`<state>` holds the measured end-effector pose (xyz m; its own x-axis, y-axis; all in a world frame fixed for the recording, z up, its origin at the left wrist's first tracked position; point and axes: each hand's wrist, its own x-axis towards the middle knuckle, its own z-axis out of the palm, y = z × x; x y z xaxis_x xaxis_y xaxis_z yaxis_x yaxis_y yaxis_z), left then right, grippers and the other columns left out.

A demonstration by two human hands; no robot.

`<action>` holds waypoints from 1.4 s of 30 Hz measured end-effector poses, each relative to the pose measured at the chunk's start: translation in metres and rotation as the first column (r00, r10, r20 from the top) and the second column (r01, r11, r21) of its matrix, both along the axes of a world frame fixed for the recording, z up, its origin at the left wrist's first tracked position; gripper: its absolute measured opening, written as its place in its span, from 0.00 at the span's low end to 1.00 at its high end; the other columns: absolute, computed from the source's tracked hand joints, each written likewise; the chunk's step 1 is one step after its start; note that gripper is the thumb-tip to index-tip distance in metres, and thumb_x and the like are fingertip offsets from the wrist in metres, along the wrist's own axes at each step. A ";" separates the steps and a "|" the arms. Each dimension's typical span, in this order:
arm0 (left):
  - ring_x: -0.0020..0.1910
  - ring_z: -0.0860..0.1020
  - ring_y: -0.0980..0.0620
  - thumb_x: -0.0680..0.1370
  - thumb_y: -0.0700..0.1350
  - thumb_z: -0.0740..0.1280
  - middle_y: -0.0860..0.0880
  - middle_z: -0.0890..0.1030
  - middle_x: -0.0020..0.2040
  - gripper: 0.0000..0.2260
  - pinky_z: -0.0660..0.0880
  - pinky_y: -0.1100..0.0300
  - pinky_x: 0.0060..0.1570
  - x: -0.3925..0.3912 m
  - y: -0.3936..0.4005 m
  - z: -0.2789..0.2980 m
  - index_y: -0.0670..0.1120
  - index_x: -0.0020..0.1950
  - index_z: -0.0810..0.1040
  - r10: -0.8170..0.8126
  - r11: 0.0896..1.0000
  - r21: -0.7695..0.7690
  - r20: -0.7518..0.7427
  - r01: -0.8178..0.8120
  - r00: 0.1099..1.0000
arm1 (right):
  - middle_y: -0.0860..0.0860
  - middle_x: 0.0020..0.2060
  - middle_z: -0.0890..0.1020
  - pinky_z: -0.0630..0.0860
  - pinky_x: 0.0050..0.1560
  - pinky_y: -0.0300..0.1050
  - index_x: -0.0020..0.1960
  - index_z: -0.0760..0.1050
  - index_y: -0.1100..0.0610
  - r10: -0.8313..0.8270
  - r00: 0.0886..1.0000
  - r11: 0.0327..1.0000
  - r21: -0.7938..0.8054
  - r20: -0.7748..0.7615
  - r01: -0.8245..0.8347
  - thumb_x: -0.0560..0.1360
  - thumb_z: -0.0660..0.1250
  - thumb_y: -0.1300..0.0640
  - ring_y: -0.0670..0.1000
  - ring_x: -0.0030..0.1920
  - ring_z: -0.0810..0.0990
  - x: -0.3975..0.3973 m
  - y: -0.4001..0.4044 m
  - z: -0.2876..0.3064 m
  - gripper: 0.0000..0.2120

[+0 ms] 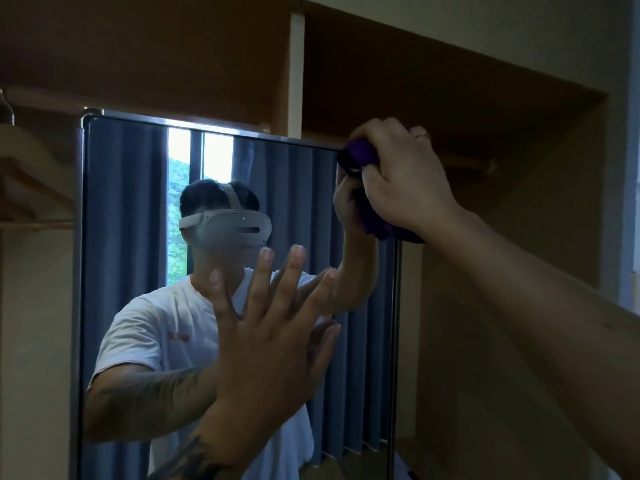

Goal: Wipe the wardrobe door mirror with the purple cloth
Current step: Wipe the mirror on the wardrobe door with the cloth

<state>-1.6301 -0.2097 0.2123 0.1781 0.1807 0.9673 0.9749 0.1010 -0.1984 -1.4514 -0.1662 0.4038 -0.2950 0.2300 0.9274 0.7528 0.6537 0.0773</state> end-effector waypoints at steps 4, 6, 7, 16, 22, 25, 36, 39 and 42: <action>0.81 0.57 0.39 0.78 0.63 0.65 0.46 0.61 0.82 0.29 0.49 0.25 0.73 -0.001 -0.002 0.000 0.57 0.78 0.69 -0.002 1.000 -0.022 0.000 0.002 1.000 | 0.50 0.65 0.74 0.77 0.57 0.48 0.72 0.68 0.47 0.213 0.930 0.962 -0.104 -0.299 -0.254 0.82 0.60 0.58 0.50 0.60 0.77 0.014 0.013 -0.011 0.19; 0.81 0.57 0.39 0.78 0.63 0.66 0.46 0.61 0.82 0.29 0.48 0.25 0.73 0.000 -0.002 0.000 0.57 0.78 0.69 -0.019 1.000 -0.018 0.007 0.019 1.000 | 0.49 0.57 0.78 0.78 0.47 0.45 0.71 0.68 0.48 0.296 0.801 0.865 -0.209 -0.521 -0.456 0.84 0.60 0.57 0.47 0.48 0.81 0.015 0.014 -0.011 0.16; 0.81 0.57 0.39 0.77 0.63 0.66 0.46 0.62 0.82 0.29 0.49 0.25 0.73 0.000 -0.002 -0.001 0.57 0.78 0.69 -0.023 1.000 -0.010 0.010 0.024 1.000 | 0.50 0.55 0.79 0.78 0.45 0.45 0.70 0.68 0.49 0.280 0.788 0.850 -0.239 -0.548 -0.469 0.84 0.60 0.57 0.47 0.46 0.82 0.015 0.014 -0.011 0.15; 0.81 0.59 0.39 0.77 0.63 0.65 0.45 0.62 0.81 0.29 0.50 0.24 0.72 0.000 0.001 -0.001 0.57 0.77 0.70 -0.011 1.000 0.004 -0.003 0.011 1.000 | 0.50 0.72 0.70 0.69 0.65 0.50 0.75 0.67 0.50 -0.013 0.998 0.999 0.050 0.057 0.010 0.80 0.63 0.58 0.58 0.70 0.67 0.018 0.006 -0.010 0.24; 0.81 0.59 0.38 0.77 0.63 0.66 0.45 0.63 0.81 0.29 0.48 0.25 0.73 -0.001 0.001 -0.001 0.56 0.77 0.70 -0.025 0.999 0.022 -0.005 0.025 1.000 | 0.48 0.55 0.79 0.76 0.41 0.38 0.72 0.66 0.48 0.279 0.742 0.825 -0.243 -0.610 -0.510 0.84 0.61 0.56 0.45 0.44 0.82 0.012 0.013 -0.026 0.17; 0.81 0.58 0.38 0.77 0.62 0.67 0.45 0.62 0.81 0.30 0.48 0.25 0.73 0.002 0.001 -0.001 0.57 0.77 0.70 -0.031 0.999 0.021 0.007 0.030 1.000 | 0.48 0.50 0.79 0.79 0.44 0.42 0.70 0.67 0.48 0.235 0.693 0.794 -0.276 -0.682 -0.541 0.83 0.62 0.57 0.47 0.43 0.82 0.010 0.012 -0.029 0.16; 0.81 0.59 0.39 0.75 0.62 0.69 0.45 0.63 0.81 0.30 0.48 0.25 0.73 0.002 0.002 0.000 0.57 0.76 0.71 -0.004 1.000 0.016 -0.001 0.004 1.000 | 0.52 0.72 0.71 0.72 0.67 0.50 0.76 0.66 0.51 0.140 0.971 0.990 0.004 -0.192 -0.142 0.80 0.62 0.58 0.51 0.67 0.73 0.018 0.016 -0.031 0.25; 0.81 0.58 0.39 0.76 0.62 0.66 0.45 0.62 0.82 0.29 0.48 0.24 0.72 0.002 0.001 -0.001 0.57 0.77 0.71 0.006 1.000 0.002 0.001 -0.006 1.000 | 0.49 0.61 0.78 0.78 0.46 0.41 0.75 0.64 0.47 0.318 0.767 0.862 -0.167 -0.557 -0.479 0.83 0.61 0.58 0.46 0.50 0.82 0.010 0.014 -0.043 0.22; 0.81 0.58 0.38 0.77 0.63 0.65 0.46 0.60 0.82 0.29 0.48 0.24 0.73 0.002 0.002 -0.001 0.57 0.77 0.70 0.008 1.000 -0.001 0.001 -0.008 1.000 | 0.50 0.49 0.80 0.75 0.38 0.40 0.72 0.66 0.49 0.245 0.663 0.772 -0.271 -0.707 -0.574 0.84 0.61 0.58 0.46 0.39 0.81 0.007 0.012 -0.056 0.17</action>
<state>-1.6279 -0.2076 0.2118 0.1760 0.1830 0.9672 0.9743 0.1082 -0.1977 -1.4447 -0.1544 0.3473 0.1175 0.6489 0.7518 0.1608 0.7346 -0.6592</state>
